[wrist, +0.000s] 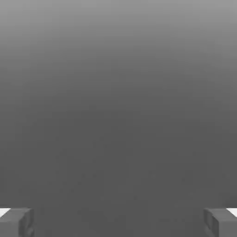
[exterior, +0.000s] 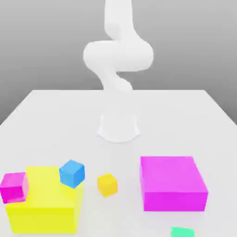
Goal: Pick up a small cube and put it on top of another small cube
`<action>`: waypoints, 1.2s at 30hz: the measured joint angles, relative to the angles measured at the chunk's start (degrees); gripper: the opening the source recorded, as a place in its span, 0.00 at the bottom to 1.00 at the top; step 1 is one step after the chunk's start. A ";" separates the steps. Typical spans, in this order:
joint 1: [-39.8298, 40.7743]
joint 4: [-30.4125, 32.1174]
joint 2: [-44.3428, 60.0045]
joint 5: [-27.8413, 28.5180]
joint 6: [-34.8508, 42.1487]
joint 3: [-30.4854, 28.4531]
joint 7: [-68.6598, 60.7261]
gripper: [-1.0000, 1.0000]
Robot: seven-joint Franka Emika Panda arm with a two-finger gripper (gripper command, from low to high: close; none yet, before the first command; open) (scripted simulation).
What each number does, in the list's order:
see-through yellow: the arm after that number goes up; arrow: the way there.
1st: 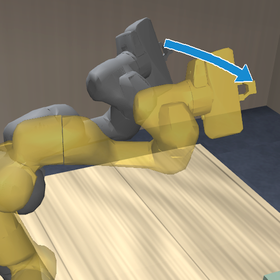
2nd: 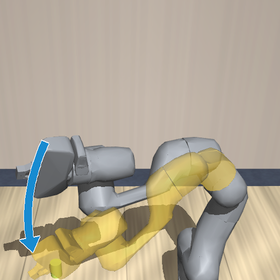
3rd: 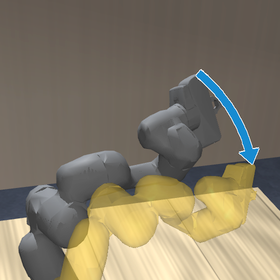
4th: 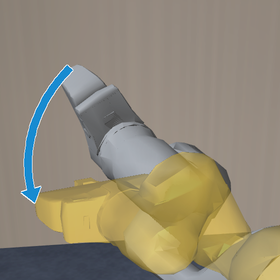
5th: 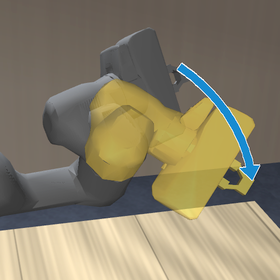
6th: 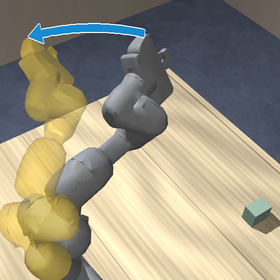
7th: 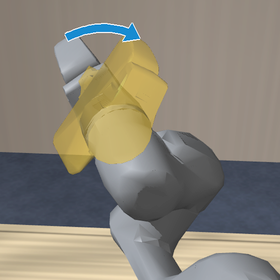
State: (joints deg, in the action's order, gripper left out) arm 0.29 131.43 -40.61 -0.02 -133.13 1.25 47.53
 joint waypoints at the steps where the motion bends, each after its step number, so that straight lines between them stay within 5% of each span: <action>1: 0.12 -0.15 2.25 0.02 -0.58 0.56 0.75 0.50; 19: -0.75 -2.71 39.83 4.88 -10.28 8.47 16.51 0.50; 34: -7.42 -5.98 71.00 9.14 -22.28 6.28 27.31 0.50; 35: -7.68 -6.22 72.12 9.39 -23.13 5.98 27.51 0.00; 36: -7.68 -6.22 72.12 9.39 -23.13 5.98 27.51 0.00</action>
State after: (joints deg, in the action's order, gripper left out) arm -7.39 125.21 31.51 9.38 -156.27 7.23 75.04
